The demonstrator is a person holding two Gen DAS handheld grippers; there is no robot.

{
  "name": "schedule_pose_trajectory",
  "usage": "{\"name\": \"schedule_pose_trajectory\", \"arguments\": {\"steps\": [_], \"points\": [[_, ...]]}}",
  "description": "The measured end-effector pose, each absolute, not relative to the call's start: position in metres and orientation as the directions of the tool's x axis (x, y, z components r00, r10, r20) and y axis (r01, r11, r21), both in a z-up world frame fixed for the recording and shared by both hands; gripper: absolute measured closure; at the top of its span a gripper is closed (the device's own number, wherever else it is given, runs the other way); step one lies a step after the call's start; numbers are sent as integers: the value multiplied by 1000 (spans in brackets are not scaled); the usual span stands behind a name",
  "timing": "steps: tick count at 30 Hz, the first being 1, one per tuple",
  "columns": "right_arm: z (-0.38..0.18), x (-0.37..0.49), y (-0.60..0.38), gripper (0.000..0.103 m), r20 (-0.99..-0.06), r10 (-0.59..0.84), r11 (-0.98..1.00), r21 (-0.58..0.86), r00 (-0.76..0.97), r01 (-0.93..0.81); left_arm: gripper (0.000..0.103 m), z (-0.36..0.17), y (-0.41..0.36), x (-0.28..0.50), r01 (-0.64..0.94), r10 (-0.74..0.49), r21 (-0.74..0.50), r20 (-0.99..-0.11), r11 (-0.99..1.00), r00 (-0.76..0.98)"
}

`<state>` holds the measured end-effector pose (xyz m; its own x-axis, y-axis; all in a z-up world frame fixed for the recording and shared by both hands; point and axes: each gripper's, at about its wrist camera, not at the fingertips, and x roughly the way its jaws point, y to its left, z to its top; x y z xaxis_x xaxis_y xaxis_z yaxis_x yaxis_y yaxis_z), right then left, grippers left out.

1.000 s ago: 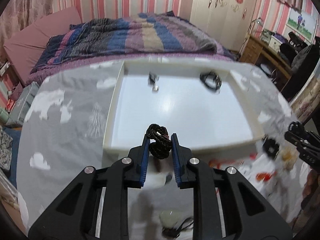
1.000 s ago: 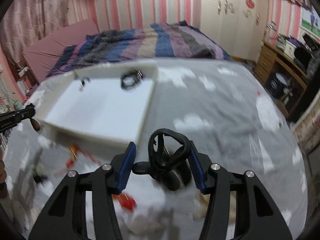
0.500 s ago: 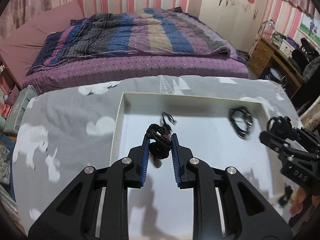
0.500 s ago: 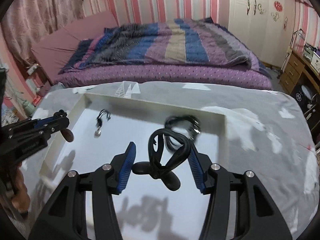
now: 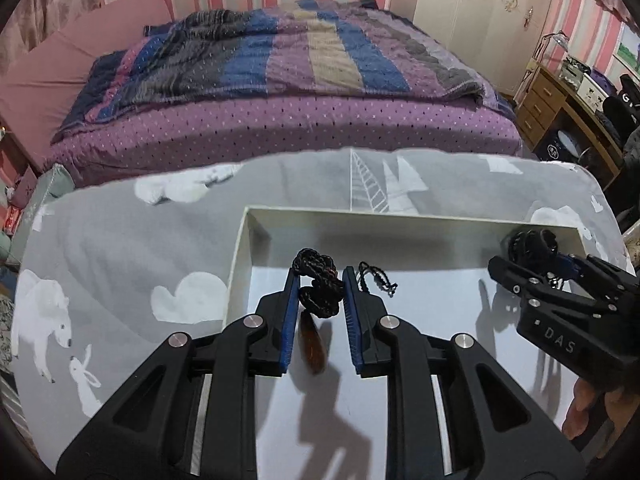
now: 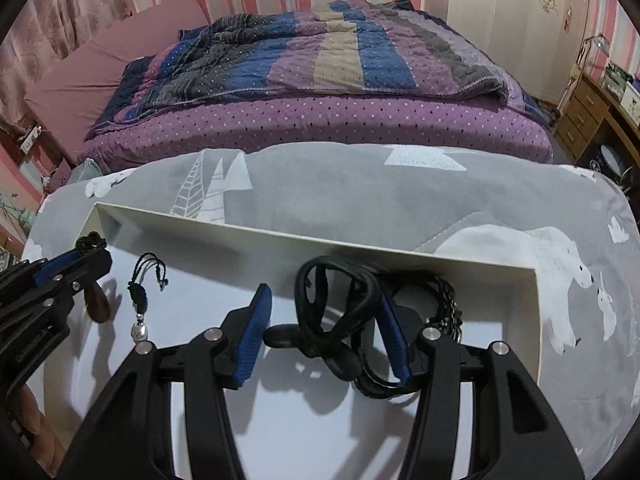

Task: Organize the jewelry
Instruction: 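Open right tool to drop claw clip in tray while left tool releases pendant, then withdraw both open tools from the tray back over the bed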

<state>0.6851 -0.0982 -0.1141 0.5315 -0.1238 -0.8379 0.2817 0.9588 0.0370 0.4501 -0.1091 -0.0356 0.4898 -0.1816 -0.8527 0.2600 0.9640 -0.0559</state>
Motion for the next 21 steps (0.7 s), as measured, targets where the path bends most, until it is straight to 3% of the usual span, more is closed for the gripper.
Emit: {"name": "schedule_pose_trajectory", "arguments": {"steps": [6,8,11,15,21], "points": [[-116,690,-79,48,-820,-220,967,-111,529,230,82,-44,-109,450,241,-145,-29,-866,970,479],[-114,690,-73,48,-812,-244,965,-150,531,213,77,-39,-109,448,236,-139,-23,-860,972,490],[-108,688,-78,48,-830,-229,969,-142,509,204,59,-29,-107,442,231,-129,-10,-855,973,503],[-79,672,-88,32,-806,-258,963,-171,533,208,33,5,-98,424,233,-150,-22,-822,972,550],[-39,642,-110,23,-792,-222,966,-102,568,236,11,54,-80,388,230,-190,-59,-773,972,605]]}}
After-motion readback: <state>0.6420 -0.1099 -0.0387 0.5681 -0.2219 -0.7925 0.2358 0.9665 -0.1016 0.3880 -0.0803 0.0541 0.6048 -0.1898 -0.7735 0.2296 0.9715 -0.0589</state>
